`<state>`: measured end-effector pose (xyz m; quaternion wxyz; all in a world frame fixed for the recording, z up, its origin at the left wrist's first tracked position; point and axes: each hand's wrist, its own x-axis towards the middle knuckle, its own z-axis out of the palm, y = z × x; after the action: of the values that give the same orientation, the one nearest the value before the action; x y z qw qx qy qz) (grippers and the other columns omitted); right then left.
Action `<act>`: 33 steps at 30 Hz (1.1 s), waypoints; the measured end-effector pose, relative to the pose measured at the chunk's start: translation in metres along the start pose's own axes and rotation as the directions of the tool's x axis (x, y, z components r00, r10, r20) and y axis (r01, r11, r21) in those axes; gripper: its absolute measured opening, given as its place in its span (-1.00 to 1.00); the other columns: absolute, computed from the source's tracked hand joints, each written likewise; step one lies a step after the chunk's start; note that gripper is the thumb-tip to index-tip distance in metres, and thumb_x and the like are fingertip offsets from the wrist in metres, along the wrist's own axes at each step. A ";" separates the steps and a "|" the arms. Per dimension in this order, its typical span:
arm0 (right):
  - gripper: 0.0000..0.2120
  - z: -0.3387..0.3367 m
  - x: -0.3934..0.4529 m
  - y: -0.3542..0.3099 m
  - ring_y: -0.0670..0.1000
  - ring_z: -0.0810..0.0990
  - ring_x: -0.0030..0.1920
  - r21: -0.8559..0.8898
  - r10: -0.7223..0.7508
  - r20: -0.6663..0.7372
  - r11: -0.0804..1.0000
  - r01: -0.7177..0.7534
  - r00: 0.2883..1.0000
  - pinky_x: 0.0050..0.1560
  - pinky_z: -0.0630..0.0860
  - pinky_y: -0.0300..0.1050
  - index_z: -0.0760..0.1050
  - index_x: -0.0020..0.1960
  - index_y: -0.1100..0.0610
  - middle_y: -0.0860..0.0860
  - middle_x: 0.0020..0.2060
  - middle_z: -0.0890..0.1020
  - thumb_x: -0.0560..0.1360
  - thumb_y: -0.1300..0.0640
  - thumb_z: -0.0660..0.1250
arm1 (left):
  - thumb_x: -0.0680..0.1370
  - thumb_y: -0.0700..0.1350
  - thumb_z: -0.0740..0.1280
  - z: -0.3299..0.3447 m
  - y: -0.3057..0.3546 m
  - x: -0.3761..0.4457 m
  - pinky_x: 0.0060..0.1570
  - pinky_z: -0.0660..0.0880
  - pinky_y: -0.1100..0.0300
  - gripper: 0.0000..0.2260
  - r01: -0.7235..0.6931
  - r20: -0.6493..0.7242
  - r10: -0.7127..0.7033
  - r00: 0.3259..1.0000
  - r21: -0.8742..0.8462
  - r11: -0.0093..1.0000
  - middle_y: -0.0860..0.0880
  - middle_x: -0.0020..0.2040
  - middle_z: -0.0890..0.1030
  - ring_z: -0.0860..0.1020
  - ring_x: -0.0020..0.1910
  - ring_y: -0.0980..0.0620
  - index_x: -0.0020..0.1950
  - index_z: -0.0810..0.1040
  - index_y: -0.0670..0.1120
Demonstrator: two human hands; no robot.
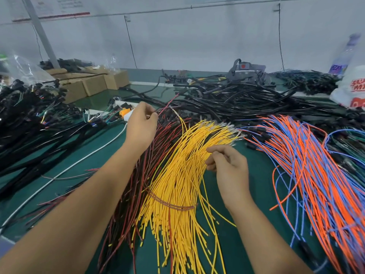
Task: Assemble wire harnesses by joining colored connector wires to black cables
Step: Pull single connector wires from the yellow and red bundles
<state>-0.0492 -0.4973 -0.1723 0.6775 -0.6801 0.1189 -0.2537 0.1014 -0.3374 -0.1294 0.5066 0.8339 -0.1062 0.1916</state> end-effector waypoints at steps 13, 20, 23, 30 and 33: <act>-0.72 0.007 0.006 0.003 -0.07 0.65 0.00 0.059 0.122 0.131 0.990 -0.131 0.984 0.18 0.56 0.01 0.44 0.32 -0.09 -0.08 -0.01 0.65 0.62 0.02 0.21 | 0.49 -0.16 0.35 0.024 0.028 -0.041 0.28 0.38 0.13 -0.89 0.026 0.712 0.252 0.656 -0.355 0.935 0.07 0.26 0.57 0.47 0.30 0.12 -0.11 0.57 0.06; -0.69 0.004 0.004 0.001 -0.05 0.63 -0.01 0.109 0.036 0.022 0.993 -0.038 0.999 -0.06 0.59 -0.15 0.67 -0.16 -0.16 -0.13 -0.13 0.70 0.63 0.04 0.21 | 0.60 0.03 0.20 0.025 0.033 -0.049 0.16 0.34 0.17 -0.82 0.061 0.830 0.195 0.523 -0.264 0.963 0.17 0.08 0.60 0.51 0.14 0.22 0.08 0.59 0.15; -0.73 0.003 0.007 0.000 0.00 0.62 -0.07 0.233 0.069 0.046 0.969 -0.078 0.997 -0.13 0.55 -0.16 0.64 0.04 -0.04 -0.03 -0.09 0.69 0.65 0.07 0.15 | 0.66 0.01 0.12 0.023 0.036 -0.046 0.08 0.35 0.39 -0.76 -0.044 0.848 0.169 0.502 -0.171 0.984 0.30 0.12 0.58 0.47 0.14 0.40 0.14 0.56 0.25; -0.66 0.000 0.008 -0.002 0.00 0.61 -0.31 0.415 0.075 -0.087 0.909 -0.032 0.993 -0.25 0.57 -0.15 0.47 -0.14 0.16 0.09 -0.30 0.65 0.69 0.09 0.03 | 0.65 -0.20 0.08 0.017 0.027 -0.041 -0.03 0.55 0.15 -0.63 -0.443 0.750 0.133 0.648 0.229 0.867 0.07 0.12 0.62 0.58 -0.05 0.16 0.21 0.54 0.20; -0.67 -0.016 0.018 -0.008 -0.09 0.32 -0.58 0.460 0.150 -0.301 0.888 0.006 0.942 -0.58 0.26 -0.30 0.39 -0.22 0.14 -0.07 -0.61 0.39 0.67 0.14 0.03 | 0.61 -0.14 0.12 0.005 0.011 -0.031 0.12 0.52 -0.01 -0.67 -0.553 0.696 0.097 0.711 0.469 0.689 0.12 0.25 0.56 0.52 0.19 0.05 0.14 0.57 0.21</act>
<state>-0.0435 -0.5201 -0.1623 0.7972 -0.4457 0.1928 -0.3585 0.0702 -0.3472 -0.1363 0.0749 0.9336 -0.3496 0.0224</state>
